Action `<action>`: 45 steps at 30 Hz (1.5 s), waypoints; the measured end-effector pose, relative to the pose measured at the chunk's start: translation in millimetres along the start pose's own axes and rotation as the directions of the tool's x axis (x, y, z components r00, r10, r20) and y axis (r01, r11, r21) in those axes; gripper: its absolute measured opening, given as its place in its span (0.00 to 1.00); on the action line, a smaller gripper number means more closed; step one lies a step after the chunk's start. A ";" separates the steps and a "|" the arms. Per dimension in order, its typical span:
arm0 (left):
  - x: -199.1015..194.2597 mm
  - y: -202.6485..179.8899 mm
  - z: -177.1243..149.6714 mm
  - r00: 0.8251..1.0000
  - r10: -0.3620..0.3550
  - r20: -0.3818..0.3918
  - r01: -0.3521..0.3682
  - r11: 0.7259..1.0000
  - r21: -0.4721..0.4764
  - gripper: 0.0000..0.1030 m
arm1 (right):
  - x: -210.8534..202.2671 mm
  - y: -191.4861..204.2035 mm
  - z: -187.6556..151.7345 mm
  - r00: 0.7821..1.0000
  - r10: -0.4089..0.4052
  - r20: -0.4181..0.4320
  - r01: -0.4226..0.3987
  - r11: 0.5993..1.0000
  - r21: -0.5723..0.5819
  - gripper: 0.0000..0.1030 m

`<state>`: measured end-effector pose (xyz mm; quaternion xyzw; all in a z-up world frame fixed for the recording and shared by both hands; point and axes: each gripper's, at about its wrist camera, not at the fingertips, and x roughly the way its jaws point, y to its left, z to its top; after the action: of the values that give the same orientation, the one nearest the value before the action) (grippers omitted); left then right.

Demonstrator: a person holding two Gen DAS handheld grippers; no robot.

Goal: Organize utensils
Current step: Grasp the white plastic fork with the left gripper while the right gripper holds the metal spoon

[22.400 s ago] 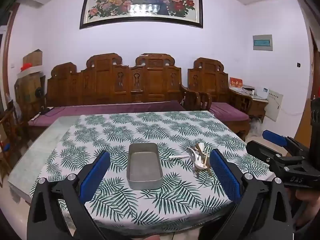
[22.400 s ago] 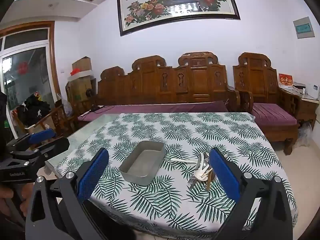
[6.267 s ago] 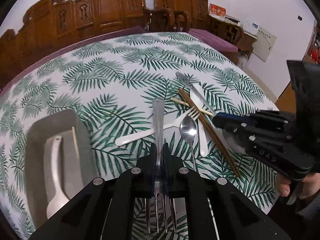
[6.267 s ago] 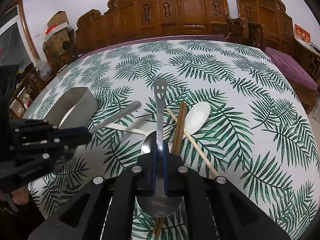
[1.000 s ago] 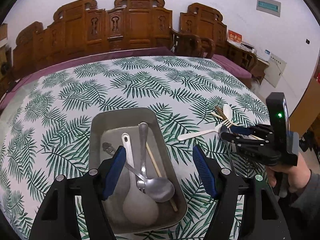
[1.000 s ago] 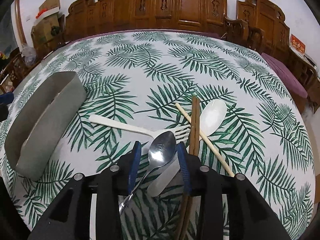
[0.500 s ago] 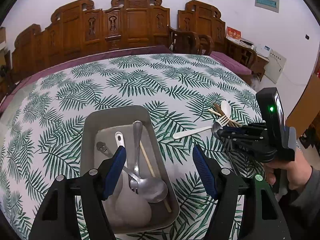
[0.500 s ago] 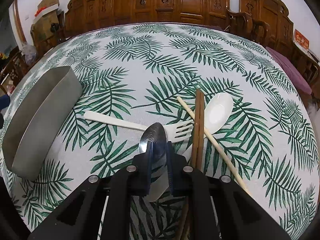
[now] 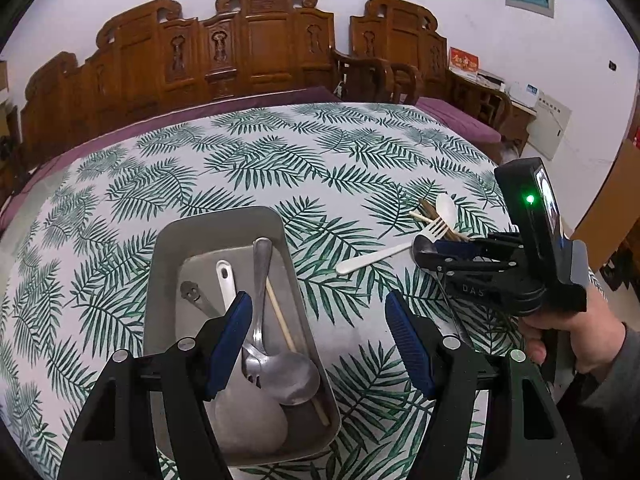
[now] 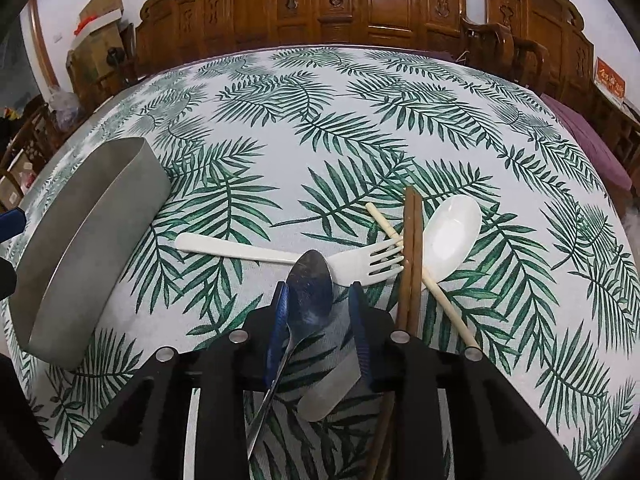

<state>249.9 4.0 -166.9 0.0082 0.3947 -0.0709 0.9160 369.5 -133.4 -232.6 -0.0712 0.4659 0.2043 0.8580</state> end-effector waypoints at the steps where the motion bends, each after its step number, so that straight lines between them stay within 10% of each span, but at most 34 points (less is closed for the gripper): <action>1: 0.0 -0.2 0.1 1.000 0.001 0.000 -0.001 1.000 0.000 0.64 | 0.1 -0.6 -0.1 1.000 0.003 -0.001 -0.003 1.000 0.000 0.18; 7: 2.1 -2.1 -0.5 1.000 0.011 -0.004 -0.011 1.000 -0.002 0.64 | -4.9 0.6 0.8 0.999 0.049 0.011 -0.049 0.999 0.000 0.03; 20: 4.1 -29.5 19.6 1.000 0.010 -0.002 -0.010 0.996 0.092 0.63 | -53.8 -44.8 4.8 0.986 0.095 0.138 -0.106 0.992 0.072 0.02; 33: 92.7 -59.1 56.6 0.978 -0.107 -0.178 0.125 0.988 0.095 0.46 | -50.7 -91.9 -8.6 0.986 0.115 0.117 -0.134 0.976 0.171 0.02; 45: 146.8 -81.4 63.8 0.952 -0.046 -0.301 0.102 0.979 0.174 0.45 | -42.1 -95.5 -4.3 0.982 0.154 0.109 -0.172 0.966 0.190 0.02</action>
<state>384.5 -99.2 -226.0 0.0900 0.5189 -0.1403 0.8384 385.7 -233.2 -206.6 0.0631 0.4477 0.2296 0.8619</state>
